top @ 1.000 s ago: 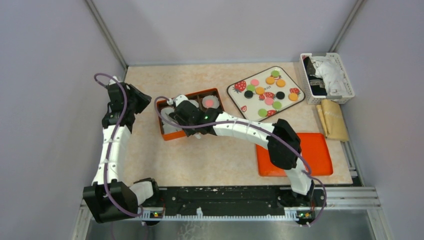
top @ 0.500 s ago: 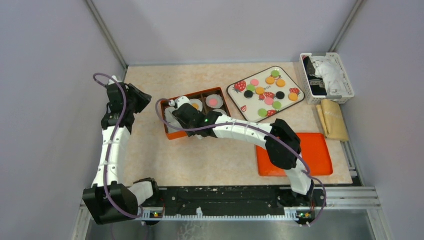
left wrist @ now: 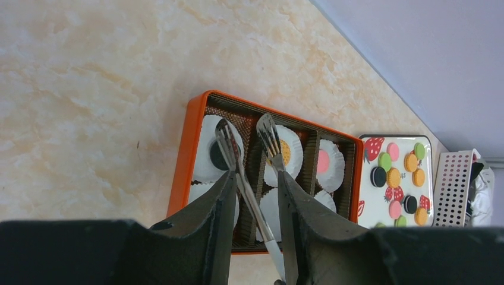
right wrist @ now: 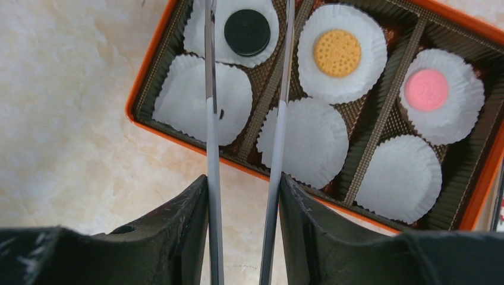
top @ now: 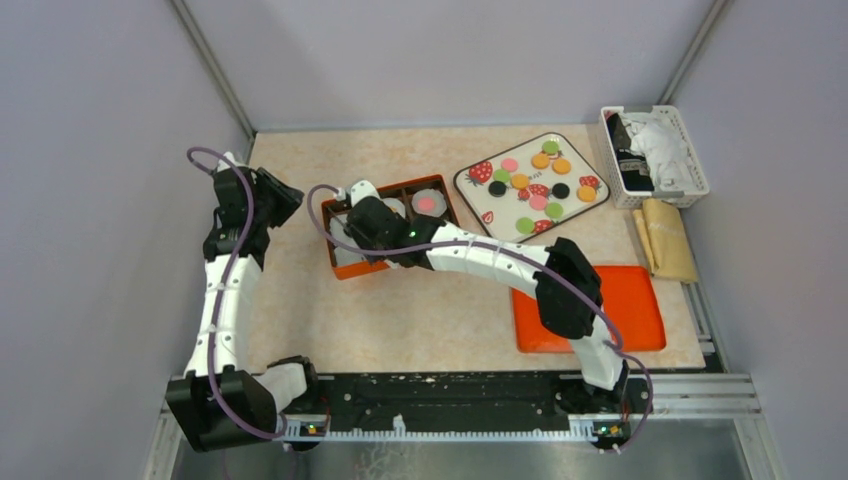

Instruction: Pack the cookies

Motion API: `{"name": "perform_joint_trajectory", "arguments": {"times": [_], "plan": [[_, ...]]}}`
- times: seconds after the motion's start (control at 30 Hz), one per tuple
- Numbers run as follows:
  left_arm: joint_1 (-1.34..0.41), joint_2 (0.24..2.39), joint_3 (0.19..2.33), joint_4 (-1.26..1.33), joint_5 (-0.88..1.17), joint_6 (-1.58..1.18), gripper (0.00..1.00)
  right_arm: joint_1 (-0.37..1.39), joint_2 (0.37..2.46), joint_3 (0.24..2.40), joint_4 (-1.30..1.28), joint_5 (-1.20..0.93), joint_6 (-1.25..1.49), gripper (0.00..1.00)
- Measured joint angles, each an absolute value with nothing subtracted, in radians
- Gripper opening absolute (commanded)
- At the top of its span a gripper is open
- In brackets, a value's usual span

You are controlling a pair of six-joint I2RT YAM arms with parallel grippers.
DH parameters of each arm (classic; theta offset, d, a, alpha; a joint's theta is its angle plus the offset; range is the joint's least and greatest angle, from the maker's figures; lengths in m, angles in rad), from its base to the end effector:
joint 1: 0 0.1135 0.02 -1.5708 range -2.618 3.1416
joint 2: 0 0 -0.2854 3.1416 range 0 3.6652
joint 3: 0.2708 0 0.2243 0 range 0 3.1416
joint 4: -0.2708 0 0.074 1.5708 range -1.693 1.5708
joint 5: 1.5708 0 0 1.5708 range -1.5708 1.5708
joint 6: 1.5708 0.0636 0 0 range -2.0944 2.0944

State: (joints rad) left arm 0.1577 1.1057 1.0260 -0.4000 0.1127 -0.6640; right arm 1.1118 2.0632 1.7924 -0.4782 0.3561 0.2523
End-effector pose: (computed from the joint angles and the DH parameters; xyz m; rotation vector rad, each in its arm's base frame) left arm 0.2321 0.0297 0.3479 -0.7631 1.9294 -0.4285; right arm 0.2312 0.4179 0.2740 -0.7855 2.1420 0.3070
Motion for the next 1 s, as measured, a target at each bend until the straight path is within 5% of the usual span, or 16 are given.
{"name": "perform_joint_trajectory", "arguments": {"times": [0.3, 0.73, 1.0], "plan": [[0.158, 1.106, 1.022, -0.392, 0.116, -0.659, 0.39, 1.112, 2.046, 1.832, -0.466, 0.400, 0.243, 0.34], [0.159, 1.106, 0.987, -0.340, 0.170, -0.659, 0.38, 1.094, 1.567, 1.437, -0.508, 0.651, 0.263, 0.35], [0.159, 1.114, 0.972, -0.308, 0.239, -0.669, 0.37, 0.913, 1.359, 1.143, -0.523, 0.667, 0.353, 0.42]]}}
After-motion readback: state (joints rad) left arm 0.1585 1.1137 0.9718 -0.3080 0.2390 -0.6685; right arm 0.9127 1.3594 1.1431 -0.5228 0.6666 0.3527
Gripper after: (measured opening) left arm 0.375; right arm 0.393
